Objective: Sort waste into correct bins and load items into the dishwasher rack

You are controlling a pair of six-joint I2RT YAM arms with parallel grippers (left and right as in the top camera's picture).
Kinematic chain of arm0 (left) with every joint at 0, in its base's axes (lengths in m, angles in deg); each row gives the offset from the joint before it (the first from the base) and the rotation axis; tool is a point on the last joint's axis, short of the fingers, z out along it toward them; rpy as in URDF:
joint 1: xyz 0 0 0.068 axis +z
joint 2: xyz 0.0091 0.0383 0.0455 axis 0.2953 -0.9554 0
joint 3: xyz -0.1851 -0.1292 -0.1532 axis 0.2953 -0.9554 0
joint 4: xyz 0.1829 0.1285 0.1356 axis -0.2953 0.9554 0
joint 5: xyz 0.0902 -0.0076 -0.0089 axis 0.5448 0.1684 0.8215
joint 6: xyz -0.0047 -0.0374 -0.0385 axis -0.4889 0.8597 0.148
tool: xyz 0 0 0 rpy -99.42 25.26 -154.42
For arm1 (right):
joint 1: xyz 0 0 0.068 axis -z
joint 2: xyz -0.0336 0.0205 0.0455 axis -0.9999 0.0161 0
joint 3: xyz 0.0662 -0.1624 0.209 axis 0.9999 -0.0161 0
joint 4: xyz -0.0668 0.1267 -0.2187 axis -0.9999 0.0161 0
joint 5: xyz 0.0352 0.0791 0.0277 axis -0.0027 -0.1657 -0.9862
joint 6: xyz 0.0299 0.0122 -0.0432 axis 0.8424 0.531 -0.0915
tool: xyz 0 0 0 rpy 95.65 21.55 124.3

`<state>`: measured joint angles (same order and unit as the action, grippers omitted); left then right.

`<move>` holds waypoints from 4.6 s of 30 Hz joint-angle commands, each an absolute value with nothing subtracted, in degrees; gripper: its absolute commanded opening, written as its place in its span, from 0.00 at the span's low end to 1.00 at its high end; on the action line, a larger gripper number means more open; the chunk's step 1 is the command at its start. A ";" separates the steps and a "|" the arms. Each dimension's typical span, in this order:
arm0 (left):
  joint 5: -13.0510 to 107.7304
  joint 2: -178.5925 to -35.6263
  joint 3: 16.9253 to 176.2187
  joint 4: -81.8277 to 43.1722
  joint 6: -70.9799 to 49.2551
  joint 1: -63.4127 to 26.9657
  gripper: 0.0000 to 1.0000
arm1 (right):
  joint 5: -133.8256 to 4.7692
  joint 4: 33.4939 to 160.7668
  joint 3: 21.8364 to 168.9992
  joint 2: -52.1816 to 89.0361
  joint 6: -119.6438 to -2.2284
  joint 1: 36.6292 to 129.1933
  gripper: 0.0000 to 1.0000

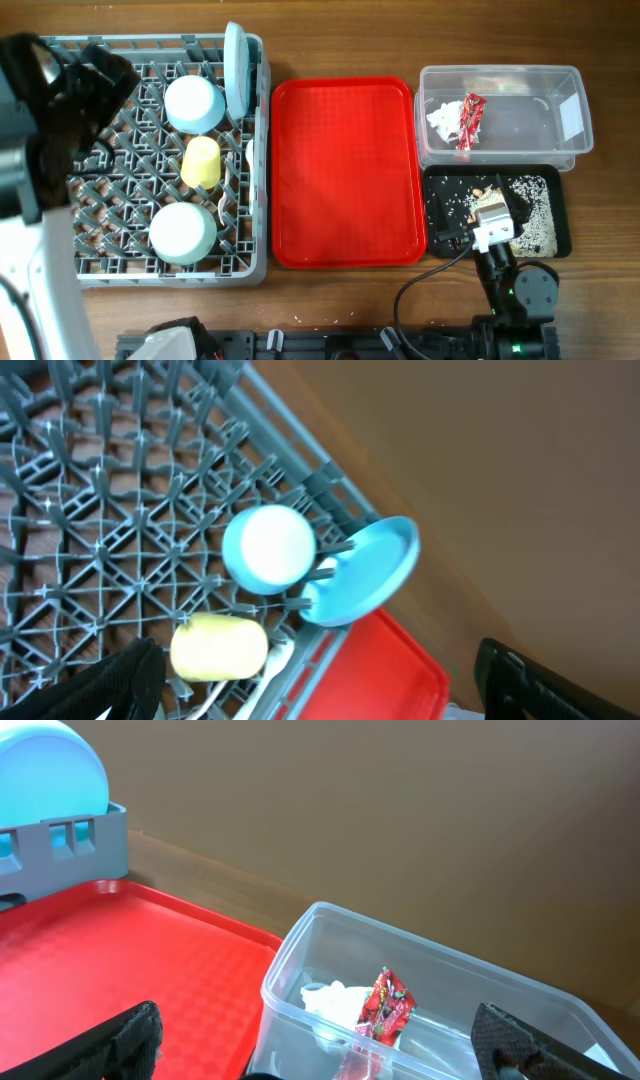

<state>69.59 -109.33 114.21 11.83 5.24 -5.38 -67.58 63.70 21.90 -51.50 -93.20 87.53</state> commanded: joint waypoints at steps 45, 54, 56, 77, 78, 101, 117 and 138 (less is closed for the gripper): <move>72.26 -35.67 21.82 -68.17 4.36 -13.64 1.00 | -66.99 63.57 21.84 -52.14 -94.20 87.82 1.00; 72.50 -35.67 17.01 -64.32 4.14 -13.64 1.00 | -66.99 63.57 21.84 -52.14 -94.20 87.82 1.00; 73.15 -35.67 17.01 -62.83 4.12 -13.64 1.00 | -66.99 63.57 21.84 -52.14 -94.18 87.82 1.00; 72.85 -35.67 17.01 -49.15 -36.42 -15.94 1.00 | -66.99 63.57 21.84 -52.14 -94.20 87.82 1.00; 72.93 -35.67 17.01 -49.13 -36.40 -15.94 1.00 | -66.99 63.57 21.84 -52.14 -94.20 87.82 1.00; 72.91 -35.74 17.01 -49.17 -36.18 -15.94 1.00 | -66.99 63.57 21.84 -52.14 -94.18 87.82 1.00; 72.91 -35.74 17.01 -49.17 -36.18 -15.94 1.00 | -66.99 63.57 21.84 -52.07 -94.20 87.82 1.00; 72.91 -35.74 17.01 -49.17 -36.18 -15.94 1.00 | -67.01 63.57 21.84 -52.07 -94.18 87.82 1.00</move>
